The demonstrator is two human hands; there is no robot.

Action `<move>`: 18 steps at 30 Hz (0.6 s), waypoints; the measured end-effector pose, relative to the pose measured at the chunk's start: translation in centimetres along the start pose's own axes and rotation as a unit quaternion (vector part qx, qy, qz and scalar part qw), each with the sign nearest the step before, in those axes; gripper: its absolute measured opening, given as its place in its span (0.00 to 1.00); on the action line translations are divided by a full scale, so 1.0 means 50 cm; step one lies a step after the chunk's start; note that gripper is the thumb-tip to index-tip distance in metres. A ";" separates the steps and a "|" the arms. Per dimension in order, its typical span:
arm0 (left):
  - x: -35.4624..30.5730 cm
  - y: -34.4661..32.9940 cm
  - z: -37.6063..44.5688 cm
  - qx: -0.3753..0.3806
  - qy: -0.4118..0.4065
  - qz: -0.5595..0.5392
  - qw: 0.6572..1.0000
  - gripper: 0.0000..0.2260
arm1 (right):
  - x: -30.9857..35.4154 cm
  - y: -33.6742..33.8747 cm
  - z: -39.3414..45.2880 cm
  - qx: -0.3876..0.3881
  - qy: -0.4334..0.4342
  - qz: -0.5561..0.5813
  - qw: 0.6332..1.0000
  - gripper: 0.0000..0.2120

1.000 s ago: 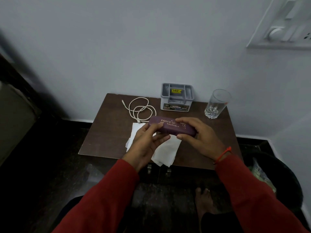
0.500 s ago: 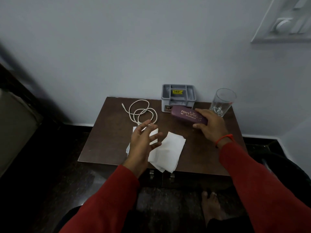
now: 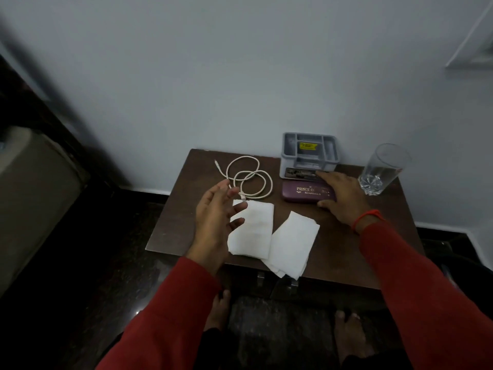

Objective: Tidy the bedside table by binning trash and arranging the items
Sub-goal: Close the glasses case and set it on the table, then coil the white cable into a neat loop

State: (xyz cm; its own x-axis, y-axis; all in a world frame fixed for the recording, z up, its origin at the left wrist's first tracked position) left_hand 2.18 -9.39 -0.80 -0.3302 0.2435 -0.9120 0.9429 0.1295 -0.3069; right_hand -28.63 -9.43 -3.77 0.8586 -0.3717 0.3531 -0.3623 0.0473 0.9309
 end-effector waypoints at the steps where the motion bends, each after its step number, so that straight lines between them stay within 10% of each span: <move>1: -0.006 0.009 0.004 -0.010 0.002 -0.014 1.000 0.11 | 0.023 0.019 -0.003 -0.031 0.016 0.018 0.999 0.32; 8: -0.034 0.048 0.023 -0.057 0.007 -0.074 0.996 0.11 | 0.322 -0.038 0.014 -0.040 0.150 0.081 0.985 0.07; 15: -0.033 0.073 0.041 -0.062 0.017 -0.090 0.994 0.08 | 0.423 -0.167 0.067 0.018 0.025 -0.076 0.997 0.26; 18: -0.040 0.078 0.045 -0.060 0.023 -0.089 0.994 0.08 | 0.434 -0.186 0.082 0.013 0.022 -0.088 0.996 0.19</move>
State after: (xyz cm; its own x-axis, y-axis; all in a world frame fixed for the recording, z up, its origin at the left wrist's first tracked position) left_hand 6.63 -11.55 -0.80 -0.4951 0.2504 -0.8320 0.8587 0.2866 -0.4248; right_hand -8.12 -21.71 -5.16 0.9248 -0.3307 0.1882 -0.2128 -0.0395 0.9763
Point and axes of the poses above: each hand's wrist, its own z-axis towards the middle knuckle, its own y-axis out of the back of the hand, x = y × z, the point moved 8 cm from there along z, towards the middle knuckle, and after that the axes turned 9 degrees about -y, right-handed, at the moved point
